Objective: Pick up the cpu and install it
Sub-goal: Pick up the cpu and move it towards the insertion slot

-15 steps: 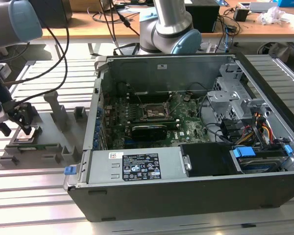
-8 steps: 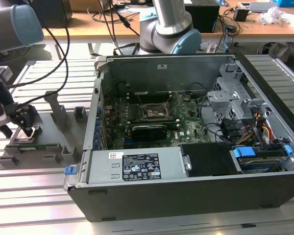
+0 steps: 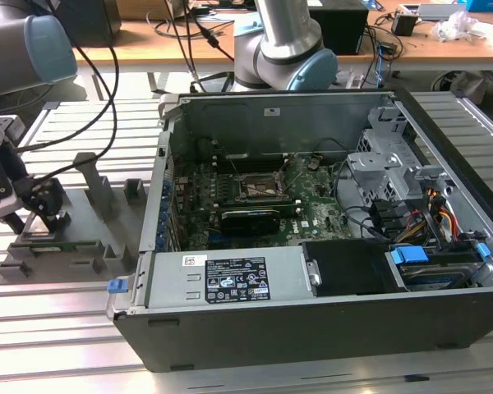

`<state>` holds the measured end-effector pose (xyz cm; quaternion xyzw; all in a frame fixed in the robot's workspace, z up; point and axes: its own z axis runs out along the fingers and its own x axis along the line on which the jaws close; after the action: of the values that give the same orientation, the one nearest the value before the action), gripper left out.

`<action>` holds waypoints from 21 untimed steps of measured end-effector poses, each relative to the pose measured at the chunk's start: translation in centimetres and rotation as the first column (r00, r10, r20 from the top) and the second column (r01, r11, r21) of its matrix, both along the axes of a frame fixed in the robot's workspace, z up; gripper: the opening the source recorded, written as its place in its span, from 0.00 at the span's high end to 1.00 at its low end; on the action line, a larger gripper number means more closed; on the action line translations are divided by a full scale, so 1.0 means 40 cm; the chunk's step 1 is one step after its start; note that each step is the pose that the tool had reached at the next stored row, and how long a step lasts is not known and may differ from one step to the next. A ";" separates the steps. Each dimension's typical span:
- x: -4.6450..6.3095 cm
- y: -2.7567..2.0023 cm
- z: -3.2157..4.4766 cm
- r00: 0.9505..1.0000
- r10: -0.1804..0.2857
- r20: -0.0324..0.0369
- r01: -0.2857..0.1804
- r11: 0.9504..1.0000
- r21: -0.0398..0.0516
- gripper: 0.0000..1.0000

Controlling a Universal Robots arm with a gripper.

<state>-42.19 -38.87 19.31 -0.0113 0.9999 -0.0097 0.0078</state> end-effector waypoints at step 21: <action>0.025 0.020 0.003 1.000 0.001 -0.011 -0.001 1.000 0.004 0.38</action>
<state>-41.20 -38.08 19.42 -0.0119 0.9999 -0.0078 0.0023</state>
